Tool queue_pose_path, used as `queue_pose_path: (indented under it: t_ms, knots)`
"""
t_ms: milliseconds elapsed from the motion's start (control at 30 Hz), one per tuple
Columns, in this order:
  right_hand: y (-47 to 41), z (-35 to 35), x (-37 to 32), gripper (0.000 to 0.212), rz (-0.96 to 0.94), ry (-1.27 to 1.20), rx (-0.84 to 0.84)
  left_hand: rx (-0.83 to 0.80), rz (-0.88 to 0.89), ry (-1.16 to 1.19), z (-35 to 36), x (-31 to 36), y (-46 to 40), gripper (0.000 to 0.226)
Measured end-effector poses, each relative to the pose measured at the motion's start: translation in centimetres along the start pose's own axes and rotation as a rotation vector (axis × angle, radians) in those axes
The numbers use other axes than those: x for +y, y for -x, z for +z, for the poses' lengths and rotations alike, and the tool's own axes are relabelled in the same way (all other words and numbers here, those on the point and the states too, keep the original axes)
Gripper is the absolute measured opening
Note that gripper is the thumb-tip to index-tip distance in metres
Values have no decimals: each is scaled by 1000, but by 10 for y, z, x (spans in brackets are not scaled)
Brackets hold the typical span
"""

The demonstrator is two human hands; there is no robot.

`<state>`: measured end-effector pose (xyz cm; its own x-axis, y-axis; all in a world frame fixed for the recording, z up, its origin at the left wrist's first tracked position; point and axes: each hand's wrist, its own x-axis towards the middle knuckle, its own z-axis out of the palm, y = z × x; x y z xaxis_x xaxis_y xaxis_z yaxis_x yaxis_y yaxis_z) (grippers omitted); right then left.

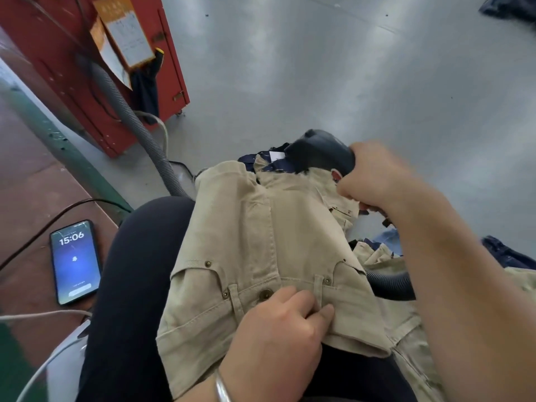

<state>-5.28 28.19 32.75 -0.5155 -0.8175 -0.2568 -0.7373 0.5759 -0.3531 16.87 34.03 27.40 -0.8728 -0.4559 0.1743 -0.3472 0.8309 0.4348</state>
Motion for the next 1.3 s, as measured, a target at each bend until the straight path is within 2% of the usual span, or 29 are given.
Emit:
queue_pose_path:
  t_ms: [133, 300, 367, 567, 667, 767, 833, 933, 1000, 1100, 1167, 1300]
  knots:
    - [52, -24, 10, 13, -107, -73, 33, 82, -4, 4, 11, 5, -4, 30]
    - [111, -16, 15, 23, -116, 263, -175, 195, 17, -28, 22, 14, -10, 28]
    - [111, -9, 14, 21, -90, 296, -201, 217, 21, -35, 24, 14, -9, 26]
    - [71, -6, 0, 14, -49, 95, -155, 149, 42, 12, 27, 9, -9, 28]
    - [34, -1, -9, 10, -5, 67, -77, 119, 31, 6, 26, 10, -8, 31]
    - [13, 2, -4, 14, 37, -36, -53, 106, 36, 36, 26, 13, -5, 33]
    - [17, -8, 1, 15, 46, -111, -49, 116, 17, 62, 24, 13, -4, 34]
    - [50, -28, 15, 15, -41, -129, -45, 115, 14, 59, 22, 11, -4, 34]
    - [80, -36, 21, 16, -102, -44, -90, 114, 25, 45, 22, 11, -6, 33]
    - [107, -31, 28, 34, -93, 94, -243, 150, 23, 28, 25, 12, -8, 30]
    - [108, -21, 32, 24, -63, 129, -280, 178, 30, 23, 26, 12, -8, 29]
    - [91, -12, 31, 17, -14, -16, -283, 184, 35, 9, 24, 10, -8, 28]
